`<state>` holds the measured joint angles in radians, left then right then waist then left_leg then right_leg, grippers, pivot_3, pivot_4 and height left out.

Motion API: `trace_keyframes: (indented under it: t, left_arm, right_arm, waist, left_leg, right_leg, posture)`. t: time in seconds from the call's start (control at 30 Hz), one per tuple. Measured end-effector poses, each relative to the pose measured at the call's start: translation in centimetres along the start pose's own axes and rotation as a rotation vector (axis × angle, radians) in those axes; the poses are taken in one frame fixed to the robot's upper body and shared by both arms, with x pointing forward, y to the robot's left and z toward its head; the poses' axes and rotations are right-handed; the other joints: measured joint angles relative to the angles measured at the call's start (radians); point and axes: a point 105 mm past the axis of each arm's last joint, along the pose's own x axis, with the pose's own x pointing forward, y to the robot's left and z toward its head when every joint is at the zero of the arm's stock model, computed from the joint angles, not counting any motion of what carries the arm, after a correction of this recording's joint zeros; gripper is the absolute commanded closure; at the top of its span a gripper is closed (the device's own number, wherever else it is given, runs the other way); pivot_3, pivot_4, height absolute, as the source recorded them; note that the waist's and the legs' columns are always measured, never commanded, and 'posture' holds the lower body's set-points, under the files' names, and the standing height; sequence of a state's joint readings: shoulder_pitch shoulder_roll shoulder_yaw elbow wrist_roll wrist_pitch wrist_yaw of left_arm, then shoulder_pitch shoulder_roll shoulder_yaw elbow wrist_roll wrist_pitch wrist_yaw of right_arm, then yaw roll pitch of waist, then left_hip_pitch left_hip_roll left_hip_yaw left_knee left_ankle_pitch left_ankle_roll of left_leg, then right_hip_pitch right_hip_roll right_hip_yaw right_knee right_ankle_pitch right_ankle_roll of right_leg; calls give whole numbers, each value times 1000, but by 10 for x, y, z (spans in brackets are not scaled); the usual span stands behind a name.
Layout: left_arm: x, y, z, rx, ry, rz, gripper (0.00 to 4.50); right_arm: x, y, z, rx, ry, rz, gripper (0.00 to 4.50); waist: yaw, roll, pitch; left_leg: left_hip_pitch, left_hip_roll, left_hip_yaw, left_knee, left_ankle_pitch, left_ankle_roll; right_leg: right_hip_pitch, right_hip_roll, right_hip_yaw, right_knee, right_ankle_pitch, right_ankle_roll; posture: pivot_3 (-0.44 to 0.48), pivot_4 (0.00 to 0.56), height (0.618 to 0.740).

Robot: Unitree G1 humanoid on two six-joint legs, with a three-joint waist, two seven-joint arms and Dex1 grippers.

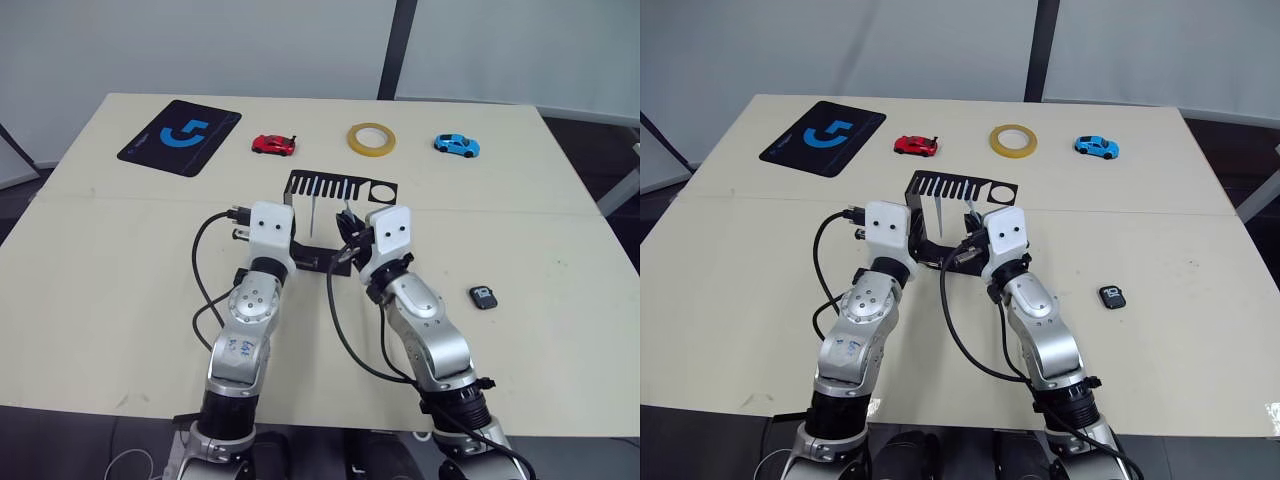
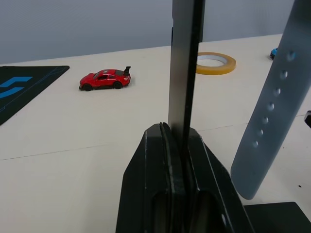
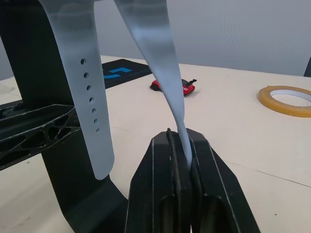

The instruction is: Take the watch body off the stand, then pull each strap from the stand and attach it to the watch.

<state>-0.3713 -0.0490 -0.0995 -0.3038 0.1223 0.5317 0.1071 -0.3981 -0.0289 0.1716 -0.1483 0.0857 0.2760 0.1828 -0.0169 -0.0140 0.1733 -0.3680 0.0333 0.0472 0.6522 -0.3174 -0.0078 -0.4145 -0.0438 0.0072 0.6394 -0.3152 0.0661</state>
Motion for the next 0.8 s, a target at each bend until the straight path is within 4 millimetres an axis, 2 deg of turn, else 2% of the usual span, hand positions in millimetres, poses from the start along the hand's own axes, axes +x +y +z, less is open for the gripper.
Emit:
trace_keyframes:
  t: [0.17, 0.47, 0.8]
  left_arm:
    - [0, 1, 0, 4, -1, 0, 4500]
    - [1, 1, 1, 6, -1, -2, 4500]
    - [1, 1, 0, 5, 0, -9, 4500]
  right_arm:
    - [-5, 0, 6, -170, -39, 50, 4456]
    - [-13, 18, 13, -288, -102, 149, 4456]
    - [-20, 23, 17, -420, -127, 215, 4456]
  waist:
    - [-8, 0, 0]
    - [-10, 0, 0]
    - [-9, 0, 0]
  left_leg:
    - [-1, 0, 0, 0, 0, 0]
    - [-1, 0, -1, 0, 1, -1]
    - [-1, 0, -1, 0, 1, -1]
  right_leg:
    - [0, 0, 0, 0, 0, 0]
    - [0, 0, 0, 0, 0, 0]
    - [0, 0, -1, 0, 0, 0]
  posture:
    - [0, 150, 740]
    - [0, 150, 740]
    - [0, 150, 740]
